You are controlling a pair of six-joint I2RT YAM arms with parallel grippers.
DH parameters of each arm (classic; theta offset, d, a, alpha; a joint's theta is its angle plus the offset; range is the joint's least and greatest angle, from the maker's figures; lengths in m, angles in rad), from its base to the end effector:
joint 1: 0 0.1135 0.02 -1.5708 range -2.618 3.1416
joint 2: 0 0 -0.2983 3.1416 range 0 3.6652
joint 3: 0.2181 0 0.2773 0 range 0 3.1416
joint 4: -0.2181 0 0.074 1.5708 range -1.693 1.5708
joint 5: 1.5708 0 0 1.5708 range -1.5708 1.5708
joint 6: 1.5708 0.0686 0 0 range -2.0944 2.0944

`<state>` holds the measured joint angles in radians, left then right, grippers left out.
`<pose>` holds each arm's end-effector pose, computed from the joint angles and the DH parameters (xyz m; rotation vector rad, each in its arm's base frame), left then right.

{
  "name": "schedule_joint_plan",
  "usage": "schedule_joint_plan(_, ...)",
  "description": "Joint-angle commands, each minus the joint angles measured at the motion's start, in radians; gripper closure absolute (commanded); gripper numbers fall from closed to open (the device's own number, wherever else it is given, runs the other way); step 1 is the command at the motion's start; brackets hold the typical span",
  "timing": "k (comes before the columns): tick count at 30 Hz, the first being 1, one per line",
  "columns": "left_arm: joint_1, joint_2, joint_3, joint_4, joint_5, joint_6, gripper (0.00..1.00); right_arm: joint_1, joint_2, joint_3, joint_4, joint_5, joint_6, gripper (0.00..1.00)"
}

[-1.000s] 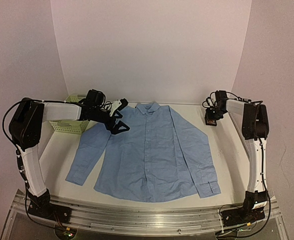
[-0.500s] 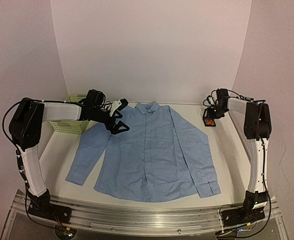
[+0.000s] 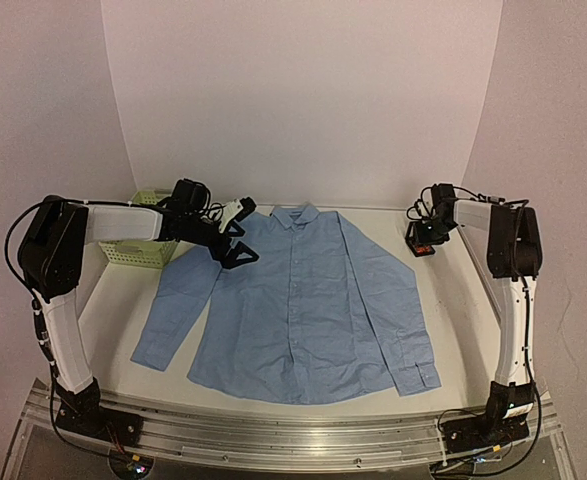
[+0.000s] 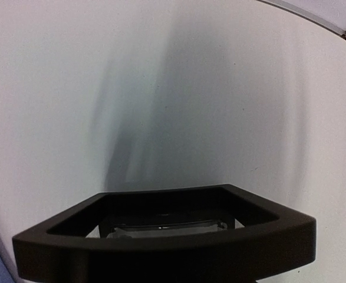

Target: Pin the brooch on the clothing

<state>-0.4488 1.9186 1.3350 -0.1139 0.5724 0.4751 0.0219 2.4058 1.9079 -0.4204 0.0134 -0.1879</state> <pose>0.4178 -0.2424 0.2103 1.2453 1.8264 -0.6310 0.5941 0.0121 0.1238 -0.2552 2.4779 -0.0865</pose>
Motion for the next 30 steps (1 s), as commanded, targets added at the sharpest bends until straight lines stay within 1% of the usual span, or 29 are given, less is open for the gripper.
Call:
schedule_joint_plan(1, -0.004, -0.010, 0.014, 0.008, 0.000, 0.018, 0.00, -0.002, -0.080, 0.012, -0.012, -0.045, -0.004, 0.59)
schedule_joint_plan(4, -0.004, -0.010, 0.016, 0.007, 0.000, 0.022, 0.01, -0.002, -0.102, 0.032, -0.015, -0.045, 0.009, 0.58)
schedule_joint_plan(7, -0.004, -0.008, 0.016, 0.007, 0.000, 0.026, 0.01, -0.002, -0.126, 0.019, -0.017, -0.030, 0.025, 0.52)
schedule_joint_plan(11, -0.004, -0.008, 0.014, 0.010, 0.000, 0.027, 0.01, -0.002, -0.152, -0.038, -0.017, -0.014, 0.023, 0.45)
schedule_joint_plan(19, -0.004, -0.010, 0.012, 0.010, 0.000, 0.029, 0.01, -0.002, -0.137, -0.098, -0.021, -0.013, 0.015, 0.40)
schedule_joint_plan(30, -0.004, -0.009, 0.018, 0.000, -0.003, 0.032, 0.01, -0.002, -0.052, -0.062, -0.029, 0.020, 0.005, 0.42)
